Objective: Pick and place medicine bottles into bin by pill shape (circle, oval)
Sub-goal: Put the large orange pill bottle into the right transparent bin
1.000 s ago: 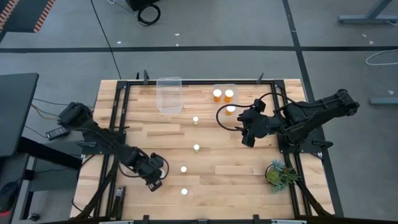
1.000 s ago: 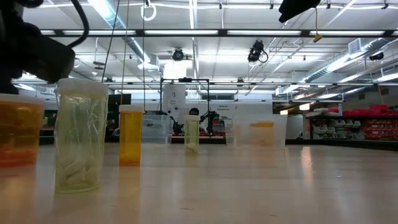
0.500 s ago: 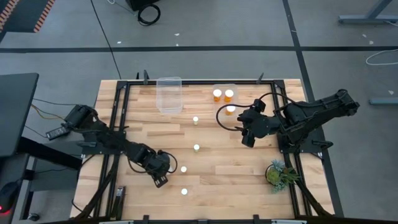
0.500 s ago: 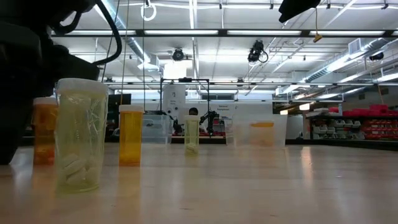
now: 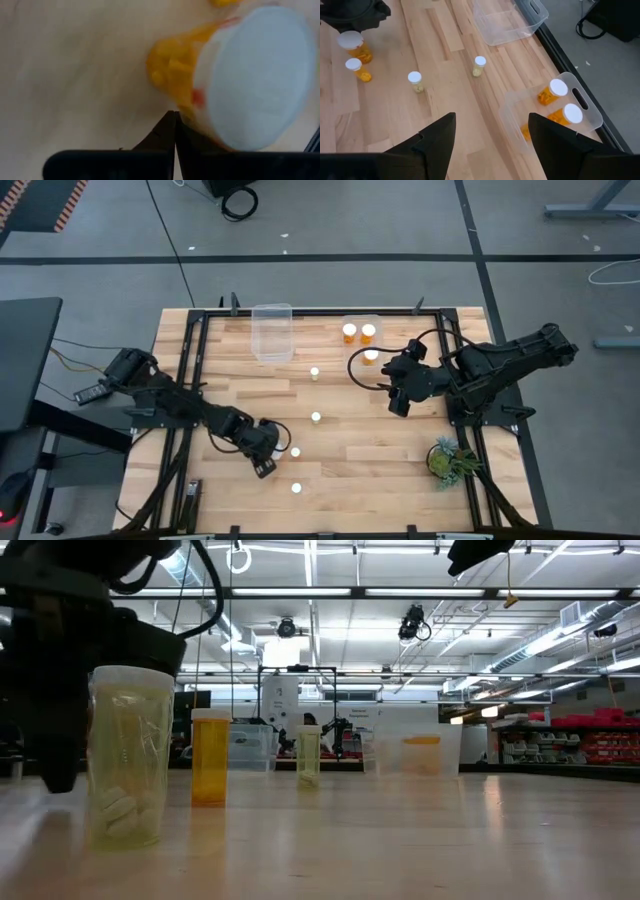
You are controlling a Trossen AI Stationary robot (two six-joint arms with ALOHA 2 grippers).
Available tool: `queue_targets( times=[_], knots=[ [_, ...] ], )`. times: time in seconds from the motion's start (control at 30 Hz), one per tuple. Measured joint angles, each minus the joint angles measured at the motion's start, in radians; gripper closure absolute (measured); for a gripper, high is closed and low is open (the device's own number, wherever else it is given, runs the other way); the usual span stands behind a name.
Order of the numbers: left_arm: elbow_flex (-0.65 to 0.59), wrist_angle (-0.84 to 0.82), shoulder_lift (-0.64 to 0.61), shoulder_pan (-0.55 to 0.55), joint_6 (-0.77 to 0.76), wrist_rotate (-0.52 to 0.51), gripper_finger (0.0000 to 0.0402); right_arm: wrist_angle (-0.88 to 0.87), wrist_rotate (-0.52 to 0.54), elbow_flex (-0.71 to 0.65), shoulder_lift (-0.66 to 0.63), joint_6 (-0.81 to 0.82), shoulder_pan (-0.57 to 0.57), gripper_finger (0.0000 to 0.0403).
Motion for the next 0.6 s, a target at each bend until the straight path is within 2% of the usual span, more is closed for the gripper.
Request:
queue_targets(
  times=[0.2, 0.6],
  knots=[
    [0.0, 0.044, 0.0, 0.036, 0.036, -0.003, 0.0398, 0.003, 0.0, 0.0, 0.0, 0.0, 0.0, 0.0146],
    [0.0, 0.046, 0.0, 0.094, 0.111, -0.105, 0.0387, 0.003, 0.0, 0.0, 0.0, 0.0, 0.0, 0.0146]
  ],
)
